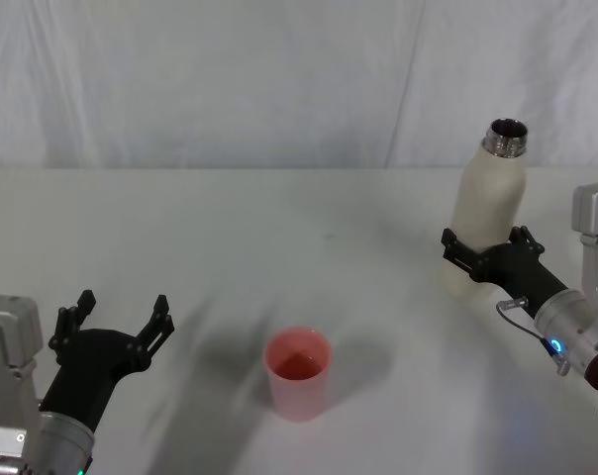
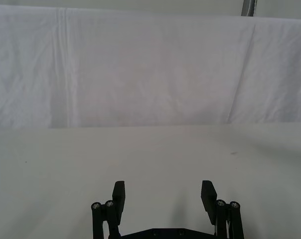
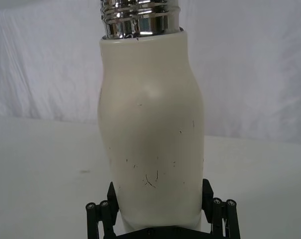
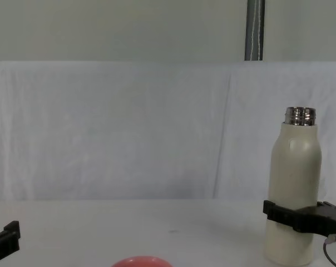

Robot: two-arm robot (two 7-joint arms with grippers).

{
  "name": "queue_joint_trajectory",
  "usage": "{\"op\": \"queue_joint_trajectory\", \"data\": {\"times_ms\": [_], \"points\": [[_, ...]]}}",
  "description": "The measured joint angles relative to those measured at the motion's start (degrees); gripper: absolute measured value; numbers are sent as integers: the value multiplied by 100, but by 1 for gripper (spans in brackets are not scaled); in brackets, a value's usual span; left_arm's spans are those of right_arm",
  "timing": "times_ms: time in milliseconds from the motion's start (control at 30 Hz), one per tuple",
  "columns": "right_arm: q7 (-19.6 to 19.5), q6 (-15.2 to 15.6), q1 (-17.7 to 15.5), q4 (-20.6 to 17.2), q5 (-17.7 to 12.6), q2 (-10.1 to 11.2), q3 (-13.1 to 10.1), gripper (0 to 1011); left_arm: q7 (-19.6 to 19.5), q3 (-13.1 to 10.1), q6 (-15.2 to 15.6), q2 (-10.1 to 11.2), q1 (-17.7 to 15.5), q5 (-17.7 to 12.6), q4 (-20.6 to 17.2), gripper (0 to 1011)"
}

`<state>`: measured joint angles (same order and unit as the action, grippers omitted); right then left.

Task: Grasp the thermos with one hand and pour water into the cup lid.

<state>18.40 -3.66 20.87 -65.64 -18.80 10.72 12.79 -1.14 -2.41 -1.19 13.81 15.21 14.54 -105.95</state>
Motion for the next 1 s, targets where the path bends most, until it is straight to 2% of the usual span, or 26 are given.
{"op": "queue_joint_trajectory", "data": {"times_ms": [1000], "points": [[-2,29,-306,-303,51,181,-28,1000,0,0,0,0,0,0,0,1001]]}}
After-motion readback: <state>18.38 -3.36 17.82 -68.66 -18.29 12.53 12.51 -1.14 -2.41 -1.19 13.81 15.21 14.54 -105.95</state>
